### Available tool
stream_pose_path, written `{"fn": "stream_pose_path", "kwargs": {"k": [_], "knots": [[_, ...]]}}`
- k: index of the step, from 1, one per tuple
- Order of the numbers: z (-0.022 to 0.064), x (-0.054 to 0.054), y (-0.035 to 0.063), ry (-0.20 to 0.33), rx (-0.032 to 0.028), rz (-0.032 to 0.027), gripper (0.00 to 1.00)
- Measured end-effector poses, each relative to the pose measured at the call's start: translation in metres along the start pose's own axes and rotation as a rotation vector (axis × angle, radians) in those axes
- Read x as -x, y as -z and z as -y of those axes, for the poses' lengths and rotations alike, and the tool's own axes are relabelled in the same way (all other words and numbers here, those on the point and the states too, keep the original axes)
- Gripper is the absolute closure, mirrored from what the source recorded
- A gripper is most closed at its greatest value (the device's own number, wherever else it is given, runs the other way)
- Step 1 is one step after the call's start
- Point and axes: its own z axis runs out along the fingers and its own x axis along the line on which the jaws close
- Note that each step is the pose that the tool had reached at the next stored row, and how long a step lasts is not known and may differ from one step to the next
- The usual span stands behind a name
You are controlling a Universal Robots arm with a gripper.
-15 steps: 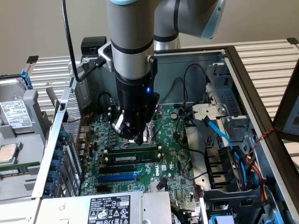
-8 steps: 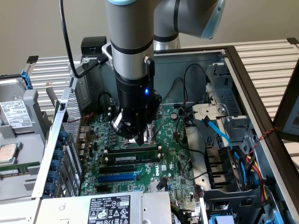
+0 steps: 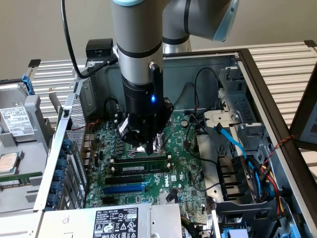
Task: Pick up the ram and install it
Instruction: 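Press down the ram until it locks into place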
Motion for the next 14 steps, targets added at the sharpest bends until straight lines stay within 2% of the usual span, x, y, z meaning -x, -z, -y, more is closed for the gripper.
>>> {"fn": "stream_pose_path", "kwargs": {"k": [14], "knots": [[0.0001, -0.0001, -0.0009, -0.254, -0.0147, 0.0178, 0.89]]}}
